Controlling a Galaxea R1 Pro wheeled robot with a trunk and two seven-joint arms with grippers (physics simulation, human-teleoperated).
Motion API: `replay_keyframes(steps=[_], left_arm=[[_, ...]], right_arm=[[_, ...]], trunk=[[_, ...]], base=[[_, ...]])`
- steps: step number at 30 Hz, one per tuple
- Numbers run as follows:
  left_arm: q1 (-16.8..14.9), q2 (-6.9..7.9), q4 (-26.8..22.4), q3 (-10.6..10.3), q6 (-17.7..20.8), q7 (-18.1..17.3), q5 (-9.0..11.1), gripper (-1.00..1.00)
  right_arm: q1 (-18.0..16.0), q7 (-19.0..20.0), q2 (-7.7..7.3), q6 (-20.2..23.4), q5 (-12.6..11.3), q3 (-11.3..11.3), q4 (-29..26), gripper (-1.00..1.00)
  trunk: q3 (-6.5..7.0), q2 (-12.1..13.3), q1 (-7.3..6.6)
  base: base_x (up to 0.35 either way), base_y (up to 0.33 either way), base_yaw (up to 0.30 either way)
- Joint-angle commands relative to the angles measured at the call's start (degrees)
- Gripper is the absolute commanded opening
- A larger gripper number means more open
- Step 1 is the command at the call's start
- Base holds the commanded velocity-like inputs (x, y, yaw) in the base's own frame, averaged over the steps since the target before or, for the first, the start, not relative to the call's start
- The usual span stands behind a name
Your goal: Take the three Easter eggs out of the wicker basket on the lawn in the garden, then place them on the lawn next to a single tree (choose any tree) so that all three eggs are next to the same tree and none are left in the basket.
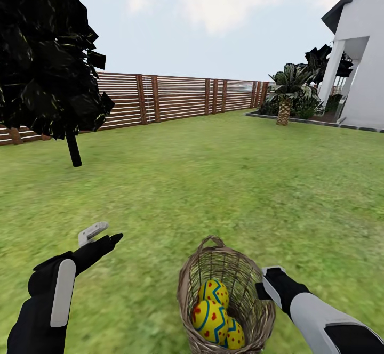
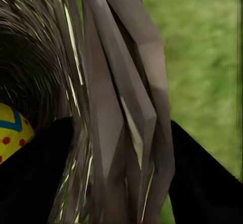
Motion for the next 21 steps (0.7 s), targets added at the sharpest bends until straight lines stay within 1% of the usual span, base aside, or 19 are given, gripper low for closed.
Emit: replay_keyframes(steps=[1,7,20,21], left_arm=[[-0.04,-0.05,-0.05,0.11,0.3,0.21,0.43,1.0],[-0.04,-0.14,0.0,0.11,0.29,0.21,0.36,1.0],[0.03,-0.14,0.0,0.11,0.21,0.21,0.31,1.0],[0.03,-0.14,0.0,0.11,0.21,0.29,0.26,1.0]], right_arm=[[0.03,0.04,0.0,0.27,-1.07,0.19,-0.05,-1.0],[0.03,0.04,0.0,-0.44,-1.07,0.12,-0.06,-1.0],[0.03,0.04,0.0,-0.52,-1.07,0.19,-0.05,-1.0],[0.03,0.04,0.0,-0.52,-1.07,0.11,-0.05,-1.0]], trunk=[[-0.07,-0.02,-0.01],[-0.07,-0.02,-0.01],[-0.07,-0.02,-0.01],[0.11,0.38,-0.23]], base=[[0.0,0.0,0.0],[0.0,0.0,0.0],[0.0,0.0,0.0],[0.0,0.0,0.0]])
